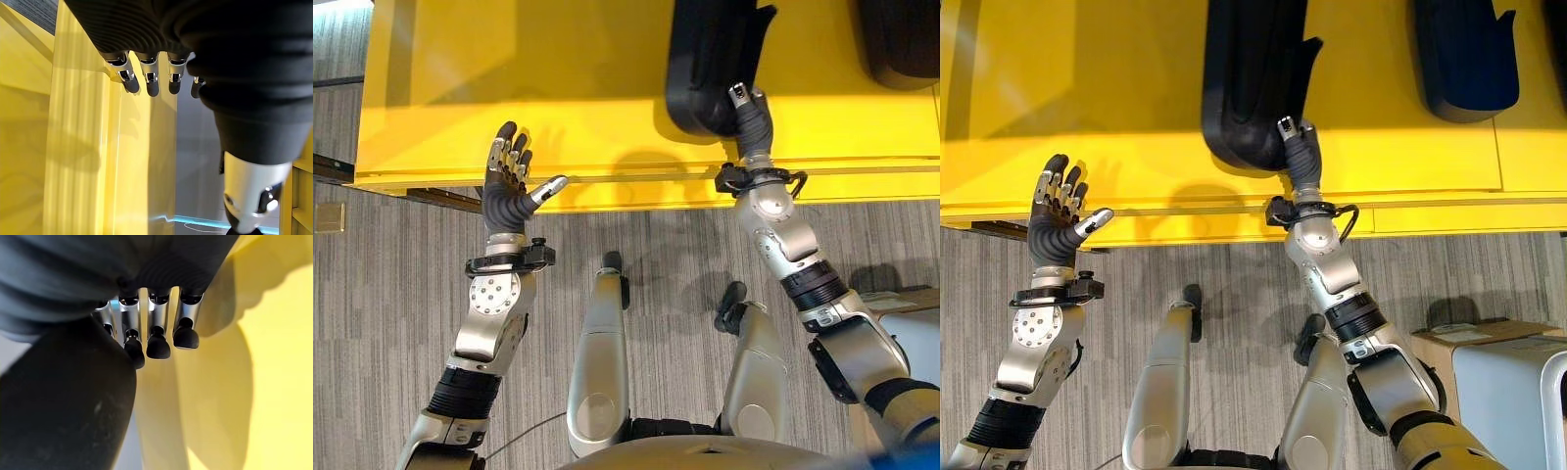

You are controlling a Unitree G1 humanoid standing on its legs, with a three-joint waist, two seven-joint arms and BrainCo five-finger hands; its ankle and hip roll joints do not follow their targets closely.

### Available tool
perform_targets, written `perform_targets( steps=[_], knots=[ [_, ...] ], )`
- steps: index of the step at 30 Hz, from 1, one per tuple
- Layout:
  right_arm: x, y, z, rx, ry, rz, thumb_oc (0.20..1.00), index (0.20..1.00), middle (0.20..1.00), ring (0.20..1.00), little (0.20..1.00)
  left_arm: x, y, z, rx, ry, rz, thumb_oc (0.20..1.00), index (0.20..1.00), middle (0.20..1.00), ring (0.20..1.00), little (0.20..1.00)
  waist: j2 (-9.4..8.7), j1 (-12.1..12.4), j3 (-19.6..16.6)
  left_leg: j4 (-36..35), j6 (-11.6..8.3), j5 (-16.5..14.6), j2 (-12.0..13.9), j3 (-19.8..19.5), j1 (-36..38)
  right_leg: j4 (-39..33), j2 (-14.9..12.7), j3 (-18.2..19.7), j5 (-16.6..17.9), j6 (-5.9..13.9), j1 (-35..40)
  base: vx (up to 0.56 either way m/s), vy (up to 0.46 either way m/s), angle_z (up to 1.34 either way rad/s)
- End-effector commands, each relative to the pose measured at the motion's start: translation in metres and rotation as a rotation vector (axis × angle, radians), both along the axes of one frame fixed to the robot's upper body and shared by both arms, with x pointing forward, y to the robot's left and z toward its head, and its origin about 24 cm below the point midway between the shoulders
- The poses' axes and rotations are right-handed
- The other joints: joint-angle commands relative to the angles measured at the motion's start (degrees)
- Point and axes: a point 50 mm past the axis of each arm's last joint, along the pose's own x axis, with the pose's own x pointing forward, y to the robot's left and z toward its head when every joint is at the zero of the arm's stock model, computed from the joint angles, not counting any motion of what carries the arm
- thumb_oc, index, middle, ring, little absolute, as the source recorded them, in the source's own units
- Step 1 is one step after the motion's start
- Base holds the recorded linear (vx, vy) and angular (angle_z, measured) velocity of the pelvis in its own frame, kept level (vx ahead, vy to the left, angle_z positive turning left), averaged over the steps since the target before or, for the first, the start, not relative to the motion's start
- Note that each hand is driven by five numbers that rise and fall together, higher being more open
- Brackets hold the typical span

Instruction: Move parts from the plastic box to the shelf.

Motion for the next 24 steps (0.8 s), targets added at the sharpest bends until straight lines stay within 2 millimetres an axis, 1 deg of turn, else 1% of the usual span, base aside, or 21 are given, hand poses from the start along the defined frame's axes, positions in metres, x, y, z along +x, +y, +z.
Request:
perform_targets(
  steps=[1,2,3,4,5,6,7,9,10,11,12,14,19,21,24],
  knots=[
    [-0.005,-0.013,0.041,0.066,-0.194,-0.058,0.2,0.2,0.2,0.2,0.2,-0.008,-0.017,-0.016,-0.01,0.059,-0.09,1.0,1.0,1.0,1.0,1.0,0.66,-0.5,-5.0,-1.9,-0.19,0.2,2.1,1.1,-0.8,2.1,0.2,-0.1,-2.9,-2.45,0.9,0.0,0.0,0.0],
    [-0.004,-0.018,0.05,0.054,-0.218,-0.083,0.2,0.2,0.2,0.2,0.2,-0.009,-0.018,-0.018,-0.015,0.072,-0.098,1.0,1.0,1.0,1.0,1.0,0.51,-0.8,-5.4,-1.6,-0.6,-1.4,2.2,1.0,-0.5,2.5,0.5,0.3,-4.3,-2.07,1.0,-0.07,0.001,-0.06],
    [-0.004,-0.018,0.05,0.054,-0.22,-0.083,0.2,0.2,0.2,0.2,0.2,-0.008,-0.018,-0.018,-0.016,0.069,-0.099,1.0,1.0,1.0,1.0,1.0,0.61,-0.8,-5.1,-2.0,-0.16,0.1,2.2,1.2,-1.0,2.1,0.4,0.0,-3.1,-2.54,0.4,0.1,-0.039,-0.05],
    [-0.001,-0.024,0.059,0.033,-0.234,-0.116,0.2,0.2,0.2,0.2,0.2,-0.009,-0.019,-0.019,-0.016,0.076,-0.105,1.0,1.0,1.0,1.0,1.0,0.43,-0.9,-5.4,-1.7,-0.54,-1.5,2.2,0.9,-0.8,2.5,0.5,0.5,-4.4,-2.11,0.4,-0.07,0.001,-0.05],
    [-0.001,-0.024,0.059,0.034,-0.236,-0.116,0.2,0.2,0.2,0.2,0.2,-0.008,-0.019,-0.018,-0.016,0.073,-0.105,1.0,1.0,1.0,1.0,1.0,0.52,-0.9,-5.1,-2.0,-0.09,0.0,2.2,1.1,-1.4,2.2,0.5,0.3,-3.2,-2.57,-0.1,0.0,0.0,0.0],
    [0.001,-0.026,0.063,0.027,-0.241,-0.127,0.2,0.2,0.2,0.2,0.2,-0.008,-0.019,-0.018,-0.016,0.073,-0.111,1.0,1.0,1.0,1.0,1.0,0.47,-1.0,-5.1,-2.0,-0.09,-0.1,2.2,1.2,-1.5,2.2,0.5,0.3,-3.2,-2.59,-0.3,0.0,0.0,0.0],
    [0.006,-0.031,0.071,0.026,-0.239,-0.147,0.2,0.2,0.2,0.2,0.2,-0.007,-0.021,-0.018,-0.023,0.073,-0.124,1.0,1.0,1.0,1.0,1.0,0.19,-1.1,-5.2,-1.7,-0.56,-1.6,2.2,0.9,-1.2,2.5,0.7,0.6,-4.6,-2.21,0.0,0.09,-0.038,-0.04],
    [0.011,-0.036,0.084,0.006,-0.245,-0.167,0.2,0.2,0.2,0.2,0.2,-0.006,-0.024,-0.015,-0.027,0.065,-0.141,1.0,1.0,1.0,1.0,1.0,-0.03,-1.3,-5.1,-1.6,-0.63,-1.8,2.3,0.9,-1.5,2.7,0.9,0.7,-4.7,-2.35,-0.4,0.05,-0.019,-0.01],
    [0.011,-0.036,0.085,0.006,-0.246,-0.167,0.2,0.2,0.2,0.2,0.2,-0.006,-0.024,-0.015,-0.028,0.064,-0.141,1.0,1.0,1.0,1.0,1.0,0.0,-1.3,-5.0,-1.6,-0.63,-1.8,2.3,0.9,-1.6,2.7,0.9,0.7,-4.7,-2.35,-0.5,0.02,-0.018,-0.04],
    [0.014,-0.039,0.092,-0.015,-0.249,-0.176,0.2,0.2,0.2,0.2,0.2,-0.005,-0.027,-0.014,-0.03,0.06,-0.152,1.0,1.0,1.0,1.0,1.0,-0.22,-1.4,-4.9,-1.6,-0.66,-1.7,2.3,0.9,-1.7,2.5,1.0,0.8,-4.6,-2.44,-0.7,0.01,-0.016,-0.04],
    [0.015,-0.04,0.095,-0.029,-0.247,-0.181,0.2,0.2,0.2,0.2,0.2,-0.005,-0.027,-0.013,-0.03,0.06,-0.153,1.0,1.0,1.0,1.0,1.0,-0.31,-1.5,-4.9,-1.8,-0.69,-1.7,2.3,1.0,-1.7,2.4,1.1,0.7,-4.5,-2.47,-0.7,0.0,0.0,0.0],
    [0.022,-0.043,0.097,-0.063,-0.218,-0.197,0.2,0.2,0.2,0.2,0.2,-0.004,-0.028,-0.013,-0.033,0.058,-0.163,1.0,1.0,1.0,1.0,1.0,-0.53,-1.5,-4.7,-2.3,-0.79,-1.4,2.3,1.0,-1.9,1.7,1.2,0.5,-4.3,-2.48,-0.6,0.0,0.0,0.0],
    [0.028,-0.043,0.093,-0.086,-0.181,-0.202,0.2,0.2,0.2,0.2,0.2,-0.003,-0.028,-0.012,-0.038,0.056,-0.158,1.0,1.0,1.0,1.0,1.0,-0.8,-1.7,-4.5,-3.1,-0.87,-1.1,2.3,1.0,-1.8,0.8,1.4,0.4,-3.9,-2.51,-0.2,0.0,0.0,0.0],
    [0.033,-0.043,0.085,-0.108,-0.14,-0.203,0.2,0.2,0.2,0.2,0.2,-0.002,-0.027,-0.012,-0.044,0.05,-0.149,1.0,1.0,1.0,1.0,1.0,-1.1,-1.7,-4.2,-3.3,-0.83,-1.1,2.1,0.9,-1.7,0.5,1.5,0.3,-3.8,-2.48,0.1,0.0,0.0,0.0],
    [0.034,-0.041,0.081,-0.119,-0.129,-0.198,0.2,0.2,0.2,0.2,0.2,-0.002,-0.026,-0.011,-0.046,0.049,-0.146,1.0,1.0,1.0,1.0,1.0,-1.11,-1.8,-4.1,-3.2,-0.84,-1.2,2.1,1.0,-1.7,0.6,1.6,0.2,-4.0,-2.54,0.1,0.0,0.0,0.0]
  ],
)
